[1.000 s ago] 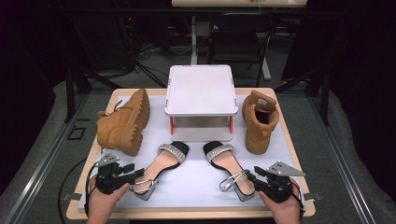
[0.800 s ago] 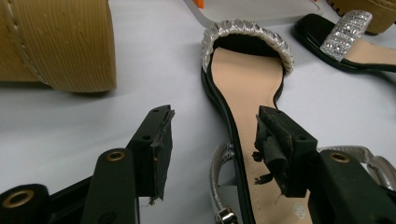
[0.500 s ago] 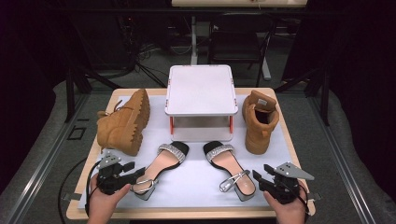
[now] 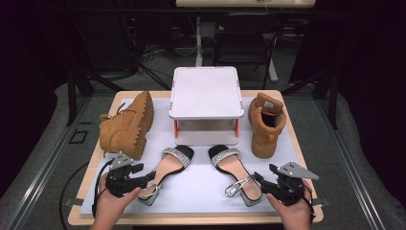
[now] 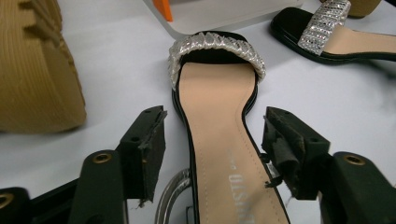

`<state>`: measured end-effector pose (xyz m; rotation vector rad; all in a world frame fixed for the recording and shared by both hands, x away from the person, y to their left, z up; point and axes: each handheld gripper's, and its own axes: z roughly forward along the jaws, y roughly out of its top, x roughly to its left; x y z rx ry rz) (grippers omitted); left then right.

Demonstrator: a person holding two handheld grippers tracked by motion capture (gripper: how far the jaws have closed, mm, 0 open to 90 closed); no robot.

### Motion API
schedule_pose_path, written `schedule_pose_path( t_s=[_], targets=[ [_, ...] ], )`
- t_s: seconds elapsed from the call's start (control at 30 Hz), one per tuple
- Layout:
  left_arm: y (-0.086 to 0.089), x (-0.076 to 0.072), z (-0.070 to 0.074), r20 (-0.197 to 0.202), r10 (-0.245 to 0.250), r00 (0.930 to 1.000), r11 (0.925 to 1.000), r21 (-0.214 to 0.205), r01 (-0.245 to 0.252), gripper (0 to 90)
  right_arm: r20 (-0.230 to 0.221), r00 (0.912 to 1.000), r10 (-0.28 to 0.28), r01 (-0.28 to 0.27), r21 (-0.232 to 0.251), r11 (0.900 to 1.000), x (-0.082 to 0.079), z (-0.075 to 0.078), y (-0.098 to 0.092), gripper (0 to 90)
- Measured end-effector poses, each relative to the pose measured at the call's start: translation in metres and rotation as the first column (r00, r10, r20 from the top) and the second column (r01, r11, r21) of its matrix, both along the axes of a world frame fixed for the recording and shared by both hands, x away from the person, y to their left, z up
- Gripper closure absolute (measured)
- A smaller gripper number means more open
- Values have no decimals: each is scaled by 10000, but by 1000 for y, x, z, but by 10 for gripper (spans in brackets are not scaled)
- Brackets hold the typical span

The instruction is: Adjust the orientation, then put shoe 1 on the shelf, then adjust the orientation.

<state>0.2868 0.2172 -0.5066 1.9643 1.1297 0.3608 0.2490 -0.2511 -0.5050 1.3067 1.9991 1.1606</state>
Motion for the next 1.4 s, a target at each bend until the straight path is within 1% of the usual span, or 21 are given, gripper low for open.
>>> schedule_pose_path(
  t_s=[0.03,0.1,0.13,0.23,0.37,0.43,0.47,0.53,0.6,0.67,0.77,0.87,0.9,0.97,1.03,1.1,1.2,1.23,1.3,1.37,1.4],
  targets=[
    [-2,1,1,20,64,10000,10000,63,-64,410,-68,9999,97,-97,-16,10000,1,0,2,349],
    [-4,2,3,70,37,10000,10000,-35,-37,410,-80,9999,78,-80,-271,9996,3,1,8,330],
    [-5,2,4,39,-48,10000,10000,-81,49,408,-51,9999,165,-166,-267,9995,4,2,10,330],
    [-7,5,6,78,-101,9999,9999,-68,101,369,-50,9994,333,-335,-423,9985,6,6,16,331],
    [-10,9,9,173,-74,9998,10000,62,73,357,-215,9978,621,-632,-553,9965,13,9,24,387],
    [-12,11,9,320,-185,9993,9995,272,176,358,-167,9976,666,-676,-681,9954,15,11,29,418],
    [-13,12,10,353,-237,9991,9990,397,223,361,-87,9966,817,-821,-887,9927,17,13,34,457],
    [-16,15,11,437,-230,9988,9979,622,202,361,14,9968,797,-792,-936,9925,17,14,36,465],
    [-20,19,13,220,-287,9993,9968,756,270,361,55,9956,934,-925,-913,9915,20,18,41,467],
    [-23,21,15,206,-365,9991,9964,771,348,364,95,9957,917,-908,-706,9934,22,21,44,460],
    [-28,24,16,84,-440,9990,9960,782,432,370,-48,9954,959,-960,-588,9936,26,23,48,438],
    [-31,25,17,154,-414,9990,9967,710,402,369,-204,9958,893,-907,-804,9926,30,22,50,407],
    [-32,26,17,79,-453,9989,9971,609,447,369,-301,9959,851,-872,-775,9932,32,21,51,386],
    [-33,26,16,-23,-547,9985,9967,592,547,370,-406,9954,864,-898,-908,9918,33,19,52,388],
    [-33,27,15,-39,-578,9983,9958,713,579,377,-483,9947,910,-955,-1023,9902,34,17,54,397],
    [-34,29,14,-35,-700,9975,9918,1069,700,403,-723,9919,1040,-1105,-929,9895,35,14,56,413],
    [-37,31,15,-92,-499,9987,9867,1547,507,423,-638,9929,1003,-1073,-1169,9873,35,14,58,442],
    [-37,32,15,-160,-358,9992,9864,1598,379,419,-654,9924,1046,-1119,-1193,9865,36,14,59,445],
    [-38,34,14,-527,-49,9986,9859,1666,136,403,-719,9917,1062,-1151,-1340,9843,36,14,61,423],
    [-39,35,11,-908,-27,9959,9855,1687,180,386,-803,9914,1032,-1130,-1282,9853,38,13,62,413],
    [-39,36,10,-936,-55,9956,9837,1783,222,386,-939,9906,997,-1115,-1308,9851,38,13,62,411]
  ],
)
